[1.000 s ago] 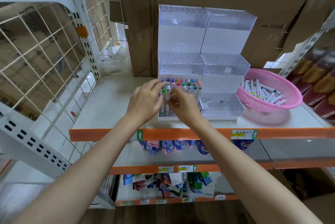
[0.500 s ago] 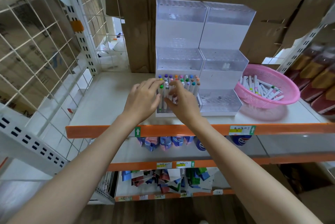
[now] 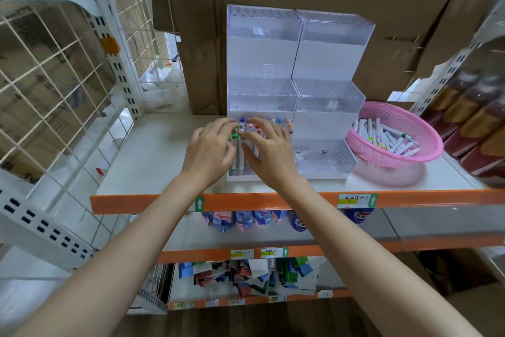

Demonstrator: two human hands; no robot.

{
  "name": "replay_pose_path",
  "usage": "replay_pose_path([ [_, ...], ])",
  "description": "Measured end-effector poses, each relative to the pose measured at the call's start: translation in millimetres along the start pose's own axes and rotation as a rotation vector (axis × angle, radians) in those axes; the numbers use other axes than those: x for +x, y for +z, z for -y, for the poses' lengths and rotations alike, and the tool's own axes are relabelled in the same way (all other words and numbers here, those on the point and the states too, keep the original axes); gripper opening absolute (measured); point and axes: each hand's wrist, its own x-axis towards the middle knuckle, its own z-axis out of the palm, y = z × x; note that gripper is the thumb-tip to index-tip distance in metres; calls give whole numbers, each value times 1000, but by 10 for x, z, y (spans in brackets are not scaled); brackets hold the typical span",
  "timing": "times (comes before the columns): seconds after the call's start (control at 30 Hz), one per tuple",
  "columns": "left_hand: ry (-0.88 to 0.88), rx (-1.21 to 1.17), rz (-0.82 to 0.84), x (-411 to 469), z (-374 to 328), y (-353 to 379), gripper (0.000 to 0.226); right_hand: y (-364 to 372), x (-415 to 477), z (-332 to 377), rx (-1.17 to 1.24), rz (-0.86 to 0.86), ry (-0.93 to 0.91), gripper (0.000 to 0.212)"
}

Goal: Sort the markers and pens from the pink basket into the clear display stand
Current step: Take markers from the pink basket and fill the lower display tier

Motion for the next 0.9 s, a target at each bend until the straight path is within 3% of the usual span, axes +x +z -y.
replay_pose_path([
  [0.23, 50, 0, -38, 297, -371, 40, 44, -270, -49, -406, -23, 60, 30, 45],
  [0.57, 217, -11, 209, 832, -1546, 586, 50, -1043, -349, -1834, -169, 73, 226, 44],
  [0.9, 359, -191, 251, 1378, -2599, 1466, 46, -1473, -551, -3078, -271, 476, 491, 47],
])
